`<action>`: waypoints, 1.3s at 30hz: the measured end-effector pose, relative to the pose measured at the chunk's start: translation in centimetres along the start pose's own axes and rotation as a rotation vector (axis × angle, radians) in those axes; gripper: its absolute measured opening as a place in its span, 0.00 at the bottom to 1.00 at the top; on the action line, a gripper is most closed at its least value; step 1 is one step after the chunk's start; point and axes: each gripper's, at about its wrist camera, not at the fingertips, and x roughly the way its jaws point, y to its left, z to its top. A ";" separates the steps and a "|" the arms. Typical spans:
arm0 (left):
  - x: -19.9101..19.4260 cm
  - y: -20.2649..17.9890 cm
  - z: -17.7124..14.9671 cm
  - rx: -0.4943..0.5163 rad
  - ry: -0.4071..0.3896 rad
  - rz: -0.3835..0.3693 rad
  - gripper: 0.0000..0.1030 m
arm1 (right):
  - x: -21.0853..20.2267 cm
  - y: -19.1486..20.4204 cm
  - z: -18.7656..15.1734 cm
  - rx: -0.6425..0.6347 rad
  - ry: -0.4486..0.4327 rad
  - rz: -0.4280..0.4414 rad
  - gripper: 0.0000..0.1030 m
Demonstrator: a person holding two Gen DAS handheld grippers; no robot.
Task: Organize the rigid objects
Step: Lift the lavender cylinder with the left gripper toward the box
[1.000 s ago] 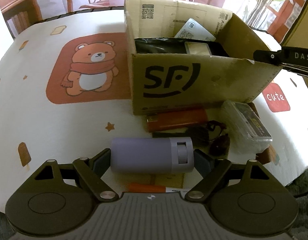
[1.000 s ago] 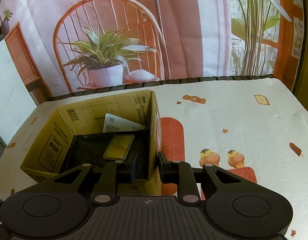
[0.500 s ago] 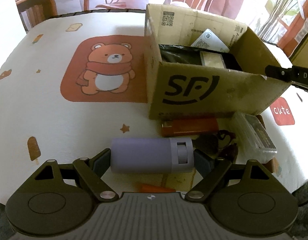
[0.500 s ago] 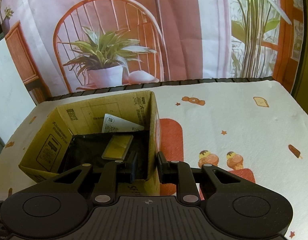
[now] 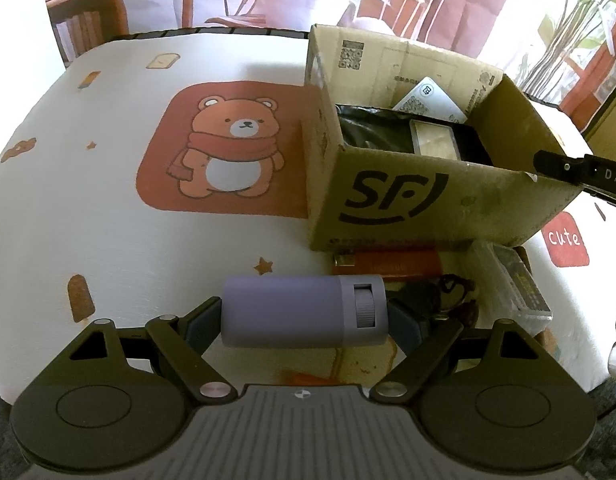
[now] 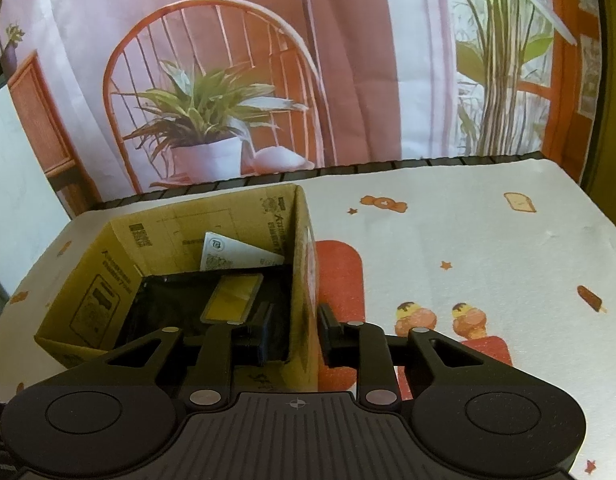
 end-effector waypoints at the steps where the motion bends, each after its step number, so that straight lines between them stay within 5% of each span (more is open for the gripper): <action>1: 0.0 0.0 0.0 -0.002 -0.001 0.000 0.86 | 0.0 0.0 0.0 0.002 -0.001 0.002 0.23; 39: -4.7 3.3 1.5 -0.133 -0.155 0.065 0.86 | -0.1 0.0 -0.3 -0.009 -0.036 0.014 0.14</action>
